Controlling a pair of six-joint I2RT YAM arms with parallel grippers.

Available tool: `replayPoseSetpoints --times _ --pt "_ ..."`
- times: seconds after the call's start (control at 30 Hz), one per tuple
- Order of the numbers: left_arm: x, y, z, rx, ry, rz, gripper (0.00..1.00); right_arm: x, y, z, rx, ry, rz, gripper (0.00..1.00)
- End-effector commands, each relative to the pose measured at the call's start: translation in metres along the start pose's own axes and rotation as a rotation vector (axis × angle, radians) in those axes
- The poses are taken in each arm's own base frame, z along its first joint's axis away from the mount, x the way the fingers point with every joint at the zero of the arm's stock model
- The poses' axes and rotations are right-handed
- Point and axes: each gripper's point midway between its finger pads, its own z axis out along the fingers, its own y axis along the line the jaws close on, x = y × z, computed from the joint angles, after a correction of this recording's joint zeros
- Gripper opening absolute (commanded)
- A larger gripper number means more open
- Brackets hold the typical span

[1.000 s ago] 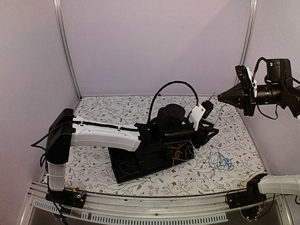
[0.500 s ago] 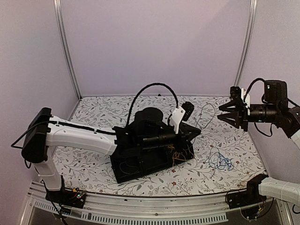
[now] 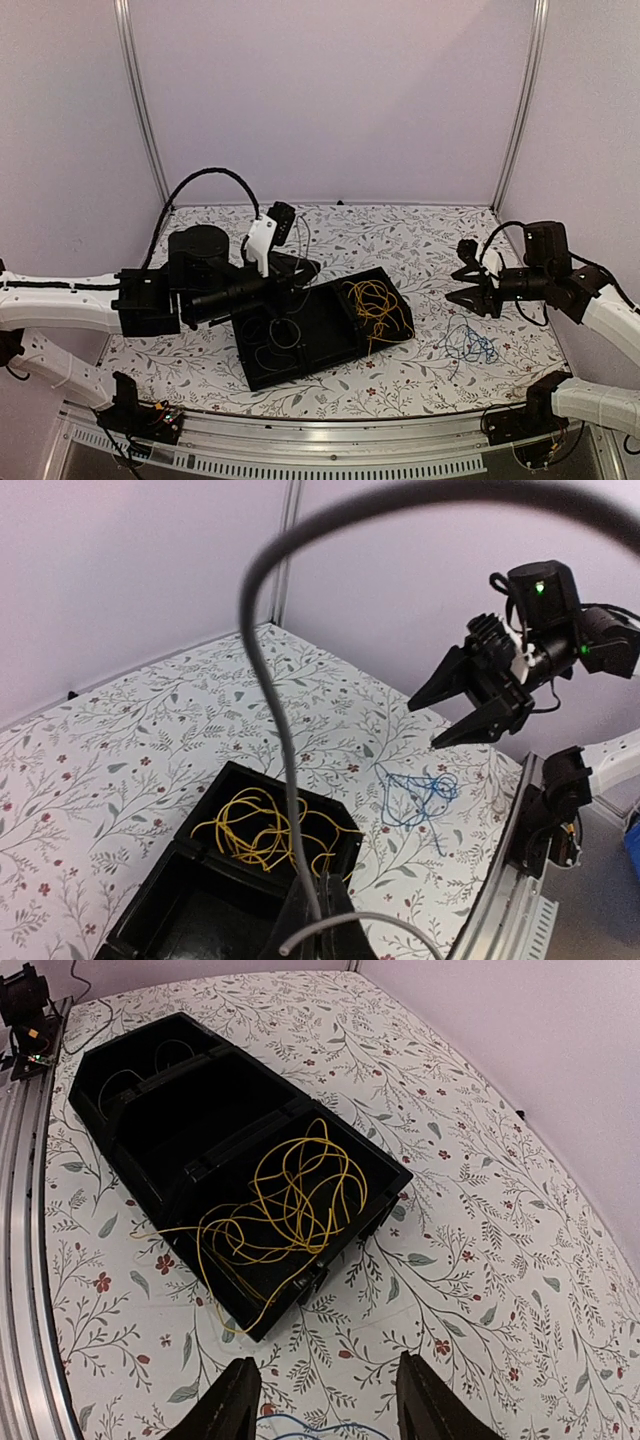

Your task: Untangle the cables

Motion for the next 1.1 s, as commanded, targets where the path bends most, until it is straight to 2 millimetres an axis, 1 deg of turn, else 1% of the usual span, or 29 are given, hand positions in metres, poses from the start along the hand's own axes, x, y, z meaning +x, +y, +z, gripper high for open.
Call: replayPoseSetpoints --times 0.0,0.07,0.13,0.17,0.2,0.23,0.27,0.37,0.5,0.63,0.7,0.8,0.87,0.9,1.07 --pt "0.026 0.052 -0.029 -0.191 0.020 -0.028 0.00 -0.010 -0.014 -0.001 0.067 -0.040 -0.021 0.50" --pt "0.032 0.064 -0.039 -0.223 -0.005 -0.043 0.00 -0.008 -0.015 0.000 0.066 -0.035 -0.017 0.50" --pt "0.043 0.078 -0.045 -0.254 -0.024 -0.052 0.00 -0.006 -0.015 0.001 0.064 -0.030 -0.015 0.50" --pt "0.046 0.081 -0.047 -0.258 -0.040 -0.056 0.00 -0.005 -0.015 0.002 0.062 -0.027 -0.012 0.50" --pt "0.051 0.084 -0.048 -0.258 -0.050 -0.053 0.00 -0.004 -0.015 0.002 0.061 -0.023 -0.009 0.50" --pt "0.052 0.085 -0.048 -0.257 -0.074 -0.056 0.00 -0.003 -0.015 0.003 0.059 -0.021 -0.007 0.50" --pt "0.061 0.090 -0.048 -0.270 -0.071 -0.053 0.00 -0.002 -0.015 0.003 0.059 -0.019 -0.007 0.51" --pt "0.078 0.101 -0.046 -0.306 -0.078 -0.047 0.00 0.000 -0.015 0.004 0.055 -0.014 -0.003 0.51" --pt "0.099 0.108 -0.042 -0.320 -0.070 -0.054 0.00 0.002 -0.016 0.005 0.053 -0.009 -0.001 0.51" --pt "0.122 0.110 -0.035 -0.321 -0.002 -0.079 0.00 0.004 -0.015 0.006 0.047 -0.004 0.000 0.51" --pt "0.133 0.110 -0.035 -0.322 0.037 -0.107 0.00 0.005 -0.014 0.006 0.044 -0.003 0.000 0.51" --pt "0.144 0.109 -0.038 -0.305 0.061 -0.133 0.00 0.006 -0.014 0.007 0.040 0.000 -0.001 0.51" --pt "0.144 0.110 -0.042 -0.307 0.052 -0.149 0.00 0.006 -0.014 0.008 0.038 0.000 -0.004 0.51" --pt "0.139 0.109 -0.042 -0.301 0.041 -0.154 0.00 0.007 -0.014 0.008 0.037 0.002 -0.002 0.51" --pt "0.099 0.091 -0.033 -0.243 -0.007 -0.119 0.00 0.008 -0.013 0.009 0.028 0.004 -0.003 0.51"
